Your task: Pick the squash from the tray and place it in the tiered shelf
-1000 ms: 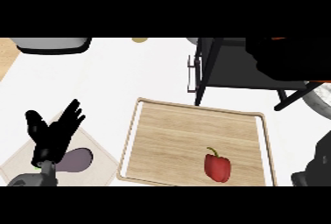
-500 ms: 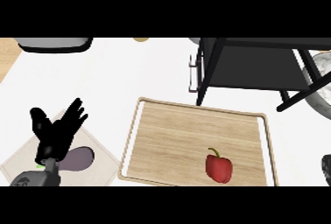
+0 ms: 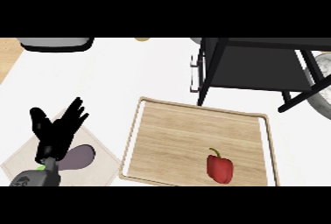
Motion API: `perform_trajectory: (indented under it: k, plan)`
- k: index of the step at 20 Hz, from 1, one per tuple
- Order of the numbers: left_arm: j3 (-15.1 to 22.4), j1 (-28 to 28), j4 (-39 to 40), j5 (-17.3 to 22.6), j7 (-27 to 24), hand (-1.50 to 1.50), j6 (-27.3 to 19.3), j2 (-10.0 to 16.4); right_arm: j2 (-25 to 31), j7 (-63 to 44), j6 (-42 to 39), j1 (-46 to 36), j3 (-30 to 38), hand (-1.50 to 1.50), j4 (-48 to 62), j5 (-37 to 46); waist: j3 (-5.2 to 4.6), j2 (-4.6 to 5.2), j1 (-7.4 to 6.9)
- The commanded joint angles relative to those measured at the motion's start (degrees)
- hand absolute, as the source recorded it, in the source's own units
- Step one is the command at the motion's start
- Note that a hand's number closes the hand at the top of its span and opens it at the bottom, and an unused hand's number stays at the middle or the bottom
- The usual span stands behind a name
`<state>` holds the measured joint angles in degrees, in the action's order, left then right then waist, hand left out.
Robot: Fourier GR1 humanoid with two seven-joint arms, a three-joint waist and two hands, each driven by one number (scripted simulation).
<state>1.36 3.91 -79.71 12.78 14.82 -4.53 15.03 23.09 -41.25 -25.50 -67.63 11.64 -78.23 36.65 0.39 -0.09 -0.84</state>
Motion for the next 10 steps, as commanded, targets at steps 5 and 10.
perform_trajectory:
  k: [5, 10]
  plan:
    - [0.33, 0.02, 2.53, -1.80, 2.00, 0.00, -1.28, -1.52, 2.12, 7.98, 5.66, -2.04, -1.15, 1.50, 11.28, 3.38, -0.42, 0.29, 0.06]
    - [-0.86, -0.54, 4.60, -1.23, -0.96, 0.00, 0.89, -1.63, 1.36, 14.60, 11.52, -0.85, -0.62, 1.50, 16.46, 3.99, -0.43, 0.37, 0.02]
